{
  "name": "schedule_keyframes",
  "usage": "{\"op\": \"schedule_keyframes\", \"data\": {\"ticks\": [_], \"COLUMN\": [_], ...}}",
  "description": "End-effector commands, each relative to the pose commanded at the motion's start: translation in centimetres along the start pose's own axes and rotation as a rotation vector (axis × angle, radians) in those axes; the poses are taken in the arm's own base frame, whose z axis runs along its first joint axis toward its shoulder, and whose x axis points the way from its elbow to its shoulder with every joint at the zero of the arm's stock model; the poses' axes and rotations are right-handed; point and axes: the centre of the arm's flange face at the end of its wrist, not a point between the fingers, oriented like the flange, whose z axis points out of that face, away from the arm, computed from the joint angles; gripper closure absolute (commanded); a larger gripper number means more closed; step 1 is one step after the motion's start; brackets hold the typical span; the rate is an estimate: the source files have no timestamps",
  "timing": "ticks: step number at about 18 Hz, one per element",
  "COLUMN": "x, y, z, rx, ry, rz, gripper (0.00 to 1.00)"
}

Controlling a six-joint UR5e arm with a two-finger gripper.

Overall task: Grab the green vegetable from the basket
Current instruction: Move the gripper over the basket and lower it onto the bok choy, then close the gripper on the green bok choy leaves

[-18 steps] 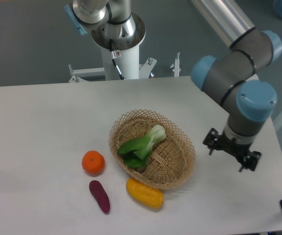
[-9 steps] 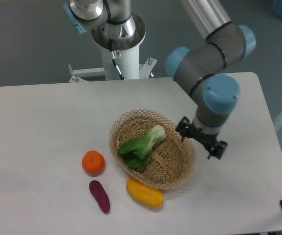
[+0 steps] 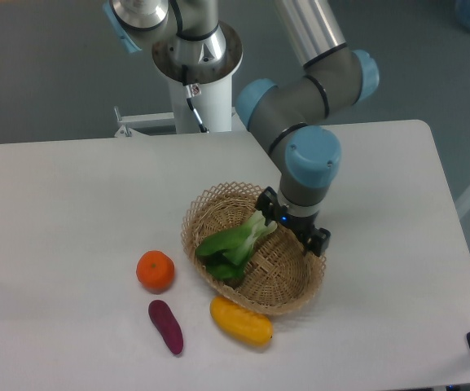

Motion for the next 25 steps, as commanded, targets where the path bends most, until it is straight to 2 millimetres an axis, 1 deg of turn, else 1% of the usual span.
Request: {"op": "schedule_keyframes", "data": {"ticks": [2, 4, 8, 11, 21, 22, 23, 25], "x": [0.7, 1.6, 1.8, 2.6, 2.6, 2.6, 2.6, 2.7], "y": [0.0, -1.0, -1.0, -0.9, -1.1, -1.1, -1.2, -1.4], "z": [0.7, 1.1, 2.0, 2.9, 4.2, 4.3, 4.3, 4.7], "rx": [0.001, -0.005, -0.014, -0.021, -0.029, -0.03, -0.029, -0.026], "ry": [0.018, 0.026, 0.039, 0.06, 0.08, 0.081, 0.075, 0.061], "rz": [0.001, 0.019, 0.021, 0.021, 0.023, 0.023, 0.025, -0.001], "gripper": [0.0, 0.0, 0.0, 0.0, 0.0, 0.01, 0.05, 0.17]}}
